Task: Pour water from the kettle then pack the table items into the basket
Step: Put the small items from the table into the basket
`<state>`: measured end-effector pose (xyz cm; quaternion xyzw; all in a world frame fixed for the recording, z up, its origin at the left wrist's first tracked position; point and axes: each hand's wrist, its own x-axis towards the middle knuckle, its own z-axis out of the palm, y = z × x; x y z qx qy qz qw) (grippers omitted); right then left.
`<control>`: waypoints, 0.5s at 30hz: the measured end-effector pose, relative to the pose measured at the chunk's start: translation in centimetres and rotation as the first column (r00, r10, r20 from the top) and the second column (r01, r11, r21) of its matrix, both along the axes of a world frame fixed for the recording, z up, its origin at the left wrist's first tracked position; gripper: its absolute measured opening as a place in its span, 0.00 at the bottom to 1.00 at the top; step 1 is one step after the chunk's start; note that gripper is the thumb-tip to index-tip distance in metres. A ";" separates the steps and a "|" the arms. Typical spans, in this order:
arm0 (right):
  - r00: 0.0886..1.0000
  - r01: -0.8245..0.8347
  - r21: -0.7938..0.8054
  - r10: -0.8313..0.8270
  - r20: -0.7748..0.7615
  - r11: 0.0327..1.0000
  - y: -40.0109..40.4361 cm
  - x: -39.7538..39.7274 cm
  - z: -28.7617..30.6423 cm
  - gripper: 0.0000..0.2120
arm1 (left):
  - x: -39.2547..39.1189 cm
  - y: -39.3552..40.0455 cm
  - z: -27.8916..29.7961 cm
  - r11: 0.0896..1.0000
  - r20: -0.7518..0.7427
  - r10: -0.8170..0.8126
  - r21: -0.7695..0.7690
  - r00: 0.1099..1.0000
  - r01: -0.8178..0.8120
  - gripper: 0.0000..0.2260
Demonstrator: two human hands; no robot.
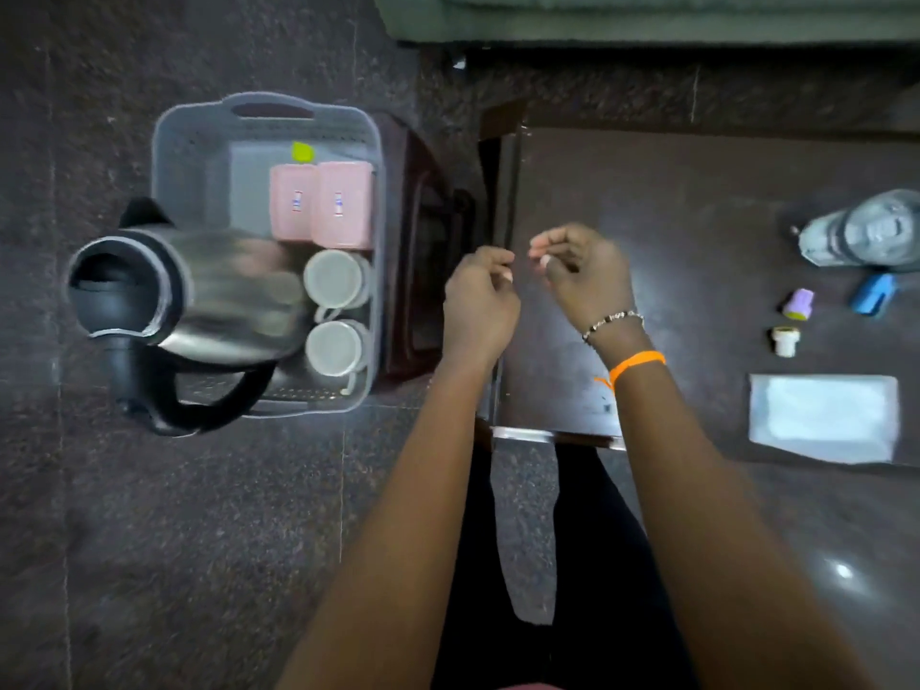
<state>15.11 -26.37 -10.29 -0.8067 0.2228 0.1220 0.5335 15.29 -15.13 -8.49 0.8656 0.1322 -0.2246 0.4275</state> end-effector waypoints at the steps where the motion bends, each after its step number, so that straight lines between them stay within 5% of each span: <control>1: 1.000 0.021 -0.024 -0.021 -0.014 0.999 -1.7 -1.5 -0.2 0.11 | -0.9 -1.5 -0.4 1.000 -0.033 -0.024 -0.015 0.999 0.023 0.16; 9: 0.939 0.310 -0.142 -0.326 -0.111 0.940 -16.6 -11.2 -2.6 0.13 | -6.0 -14.2 -3.4 0.947 -0.149 -0.320 -0.015 0.936 0.321 0.19; 15: 0.921 0.330 -0.290 -0.373 -0.108 0.898 -26.2 -14.2 -6.1 0.15 | -7.6 -24.8 -6.4 0.769 -0.165 -0.625 0.034 0.763 0.638 0.21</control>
